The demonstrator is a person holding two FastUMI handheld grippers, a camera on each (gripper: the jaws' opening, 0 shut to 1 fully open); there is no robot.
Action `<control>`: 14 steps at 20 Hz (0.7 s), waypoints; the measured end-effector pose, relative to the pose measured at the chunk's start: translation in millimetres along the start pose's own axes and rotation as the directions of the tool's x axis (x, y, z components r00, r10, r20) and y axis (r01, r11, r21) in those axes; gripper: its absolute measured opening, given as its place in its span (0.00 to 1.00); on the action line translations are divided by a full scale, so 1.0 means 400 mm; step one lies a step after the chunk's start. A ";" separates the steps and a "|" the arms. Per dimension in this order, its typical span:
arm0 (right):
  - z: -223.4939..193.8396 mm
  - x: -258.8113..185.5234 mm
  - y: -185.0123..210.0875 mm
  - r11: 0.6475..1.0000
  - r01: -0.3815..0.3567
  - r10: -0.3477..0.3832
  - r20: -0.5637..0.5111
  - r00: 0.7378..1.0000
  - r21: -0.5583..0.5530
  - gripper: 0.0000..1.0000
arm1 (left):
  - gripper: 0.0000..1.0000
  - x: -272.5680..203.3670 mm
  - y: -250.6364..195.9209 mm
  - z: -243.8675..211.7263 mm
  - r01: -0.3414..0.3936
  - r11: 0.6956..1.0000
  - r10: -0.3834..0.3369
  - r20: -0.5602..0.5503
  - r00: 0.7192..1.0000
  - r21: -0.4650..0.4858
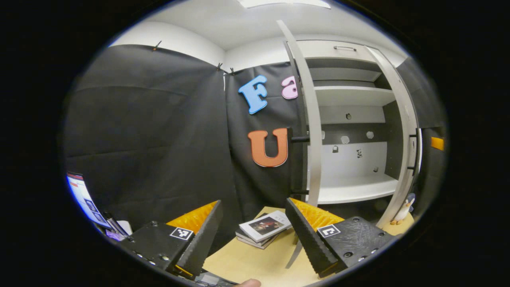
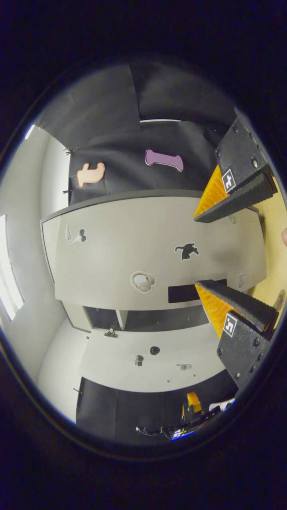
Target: Grasp the bottle in the cabinet with the left hand and place it on the coaster, then close the right door with the right hand and the left door with the left hand.
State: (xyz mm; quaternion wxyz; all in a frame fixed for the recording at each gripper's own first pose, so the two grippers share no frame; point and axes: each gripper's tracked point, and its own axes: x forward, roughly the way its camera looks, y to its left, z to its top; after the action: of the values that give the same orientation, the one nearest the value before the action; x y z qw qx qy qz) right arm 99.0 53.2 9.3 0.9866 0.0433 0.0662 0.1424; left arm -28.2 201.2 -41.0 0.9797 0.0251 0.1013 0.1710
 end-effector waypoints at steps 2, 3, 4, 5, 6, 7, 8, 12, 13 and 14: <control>-0.016 -0.030 -0.030 1.000 0.022 -0.022 -0.009 1.000 0.008 0.95 | 0.96 0.020 -0.005 0.004 0.029 0.999 -0.030 -0.017 0.999 -0.036; -0.021 -0.042 -0.044 0.999 0.039 -0.038 -0.013 0.999 0.014 0.94 | 0.97 0.033 -0.005 0.009 0.042 0.998 -0.044 -0.024 0.999 -0.054; -0.021 -0.056 -0.058 0.998 0.054 -0.053 -0.016 0.998 0.018 0.94 | 0.96 0.045 -0.008 0.014 0.054 0.996 -0.056 -0.028 0.998 -0.067; -0.019 -0.071 -0.072 0.997 0.070 -0.070 -0.013 0.997 0.018 0.94 | 0.97 0.058 -0.006 0.016 0.064 0.995 -0.066 -0.031 0.997 -0.073; -0.013 -0.086 -0.088 0.996 0.089 -0.089 -0.006 0.996 0.017 0.94 | 0.96 0.069 -0.014 0.017 0.084 0.994 -0.087 -0.038 0.995 -0.075; -0.005 -0.100 -0.102 0.994 0.108 -0.108 0.004 0.994 0.016 0.92 | 0.94 0.078 -0.024 0.015 0.108 0.992 -0.111 -0.041 0.993 -0.072; 0.001 -0.111 -0.116 0.992 0.122 -0.122 0.014 0.992 0.016 0.94 | 0.95 0.086 -0.028 0.013 0.111 0.991 -0.114 -0.045 0.992 -0.072; -0.006 -0.154 -0.145 0.987 0.157 -0.157 0.016 0.987 0.012 0.92 | 0.95 0.122 -0.035 0.028 0.127 0.988 -0.130 -0.030 0.991 -0.086; -0.008 -0.163 -0.154 0.986 0.167 -0.167 0.015 0.986 0.005 0.92 | 0.96 0.127 -0.037 0.038 0.133 0.987 -0.136 -0.024 0.990 -0.091; -0.010 -0.171 -0.165 0.984 0.179 -0.179 0.013 0.984 -0.001 0.95 | 0.98 0.132 -0.035 0.044 0.134 0.987 -0.136 -0.016 0.991 -0.083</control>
State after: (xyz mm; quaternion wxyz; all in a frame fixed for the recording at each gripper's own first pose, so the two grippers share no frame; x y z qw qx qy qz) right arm 51.7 -29.0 6.7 0.9959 0.0369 0.0633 0.0529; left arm 28.8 205.6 -35.0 0.9881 -0.0237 0.1062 0.1085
